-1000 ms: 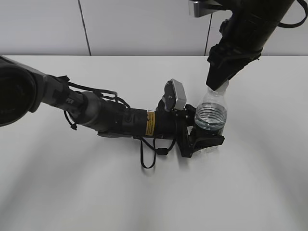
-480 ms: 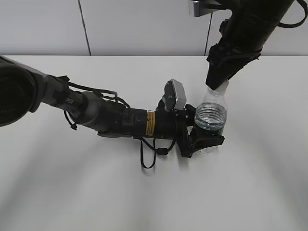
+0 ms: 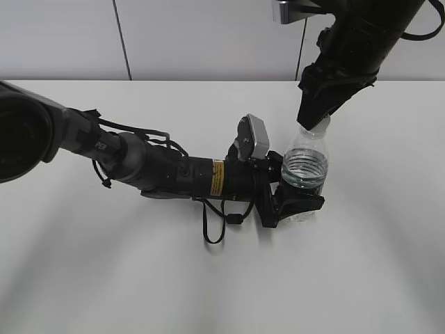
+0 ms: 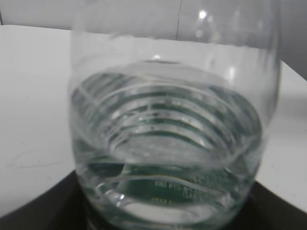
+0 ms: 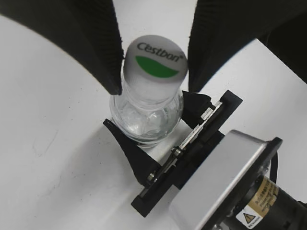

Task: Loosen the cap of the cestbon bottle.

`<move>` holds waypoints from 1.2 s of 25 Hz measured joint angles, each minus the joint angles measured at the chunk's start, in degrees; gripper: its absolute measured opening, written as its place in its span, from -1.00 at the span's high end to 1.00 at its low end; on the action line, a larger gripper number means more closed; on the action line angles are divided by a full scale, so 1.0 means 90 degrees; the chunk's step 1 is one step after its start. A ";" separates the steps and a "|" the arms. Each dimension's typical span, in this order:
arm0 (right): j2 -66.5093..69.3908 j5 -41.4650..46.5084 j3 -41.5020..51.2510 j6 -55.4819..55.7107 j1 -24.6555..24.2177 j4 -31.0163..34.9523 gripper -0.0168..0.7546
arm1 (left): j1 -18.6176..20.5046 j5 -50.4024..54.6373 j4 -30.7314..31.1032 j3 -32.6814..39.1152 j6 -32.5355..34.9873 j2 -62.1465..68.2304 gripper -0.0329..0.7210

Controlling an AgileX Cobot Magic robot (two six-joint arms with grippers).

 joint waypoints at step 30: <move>0.0000 0.0000 0.0000 0.1849 0.0000 0.0000 -0.56 | 0.0000 0.0000 -0.0006 0.0000 0.0000 0.0000 -0.42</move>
